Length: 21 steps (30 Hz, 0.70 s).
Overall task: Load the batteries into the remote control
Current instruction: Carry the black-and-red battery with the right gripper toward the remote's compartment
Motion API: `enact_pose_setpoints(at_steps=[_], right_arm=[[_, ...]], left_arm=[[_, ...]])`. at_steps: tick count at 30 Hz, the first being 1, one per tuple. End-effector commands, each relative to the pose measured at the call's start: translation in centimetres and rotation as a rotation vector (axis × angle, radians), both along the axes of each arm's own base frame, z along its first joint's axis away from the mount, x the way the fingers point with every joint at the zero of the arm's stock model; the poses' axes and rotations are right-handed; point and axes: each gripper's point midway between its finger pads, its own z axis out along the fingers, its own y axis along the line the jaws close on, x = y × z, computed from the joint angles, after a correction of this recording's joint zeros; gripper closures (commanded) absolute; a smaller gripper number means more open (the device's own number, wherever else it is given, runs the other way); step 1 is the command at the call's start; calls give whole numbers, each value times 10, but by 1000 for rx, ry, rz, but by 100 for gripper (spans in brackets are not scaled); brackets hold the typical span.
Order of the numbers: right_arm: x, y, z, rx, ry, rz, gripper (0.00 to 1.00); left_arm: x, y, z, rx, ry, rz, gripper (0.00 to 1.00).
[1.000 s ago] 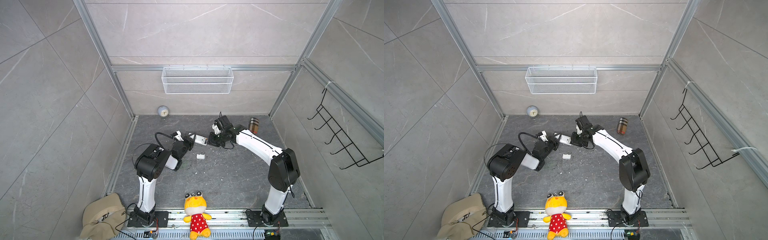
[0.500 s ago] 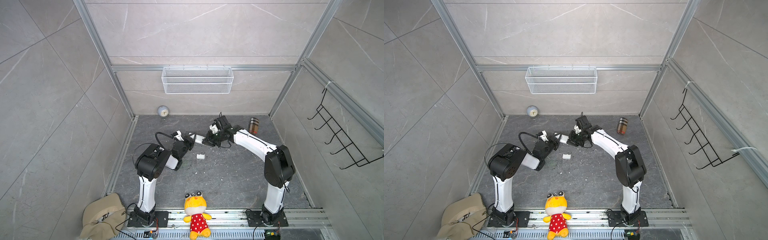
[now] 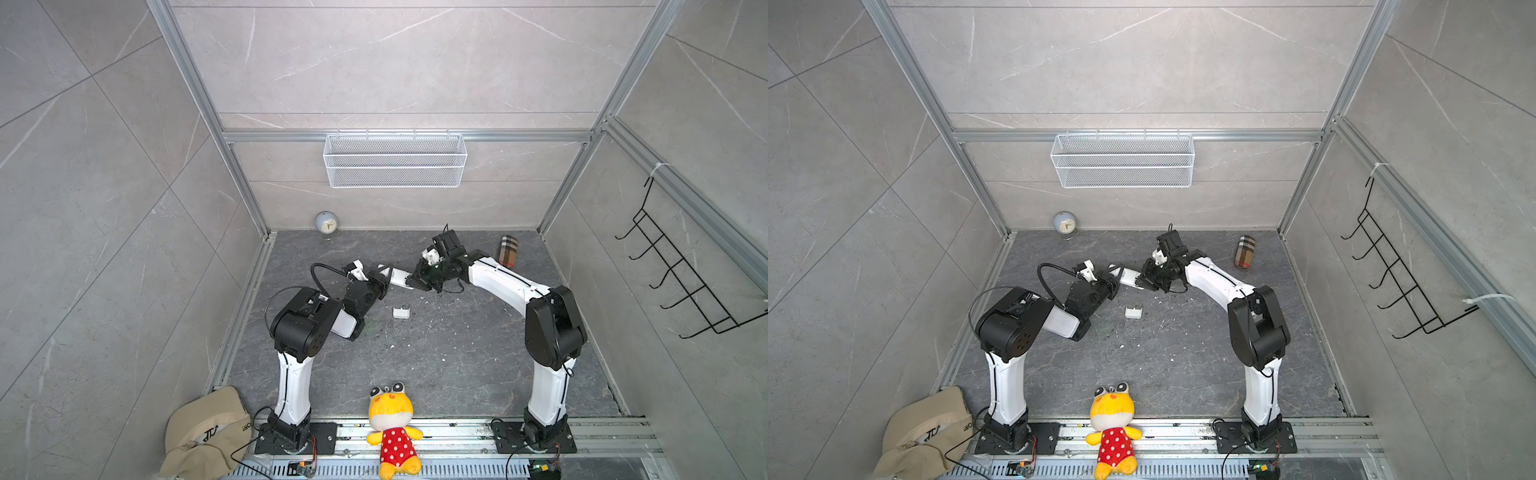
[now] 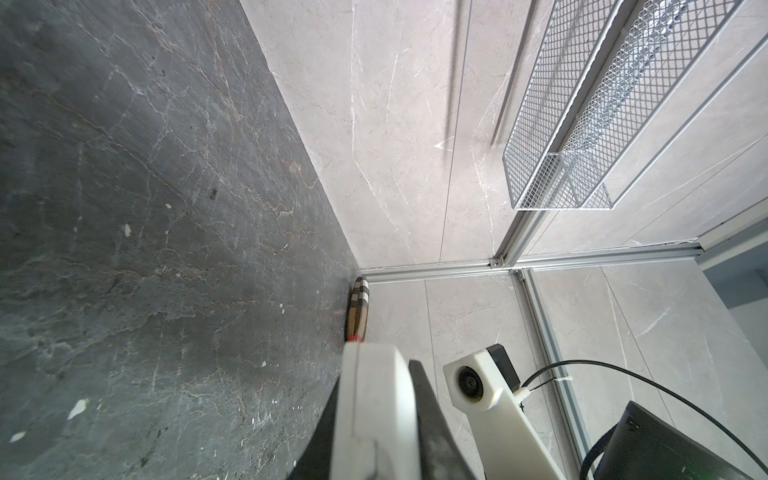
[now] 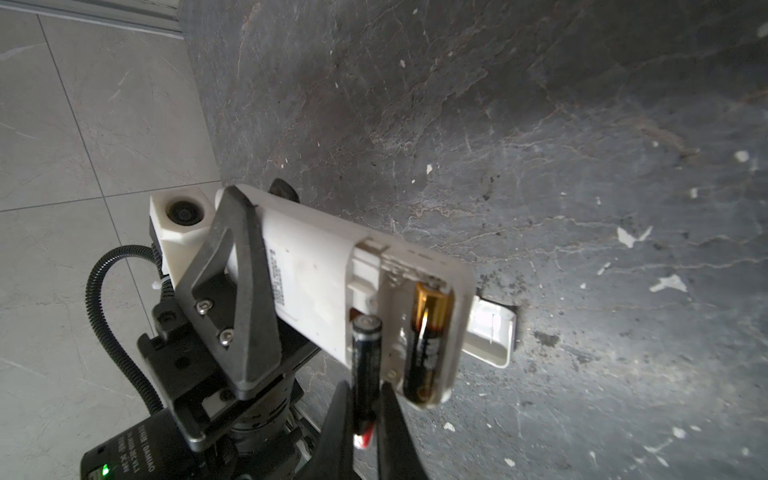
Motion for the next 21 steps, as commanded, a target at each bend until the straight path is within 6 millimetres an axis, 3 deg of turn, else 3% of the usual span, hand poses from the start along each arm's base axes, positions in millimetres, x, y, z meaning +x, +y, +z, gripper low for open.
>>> enact_pose_setpoints(at_steps=[1,21], right_arm=[[2,3,-7,24,27,-5,89],[-3,-2,-1,57,44,-43,89]], left_arm=[[2,-4,29,-18,-103,-2,98],[3,3,29,-5,-107,10,98]])
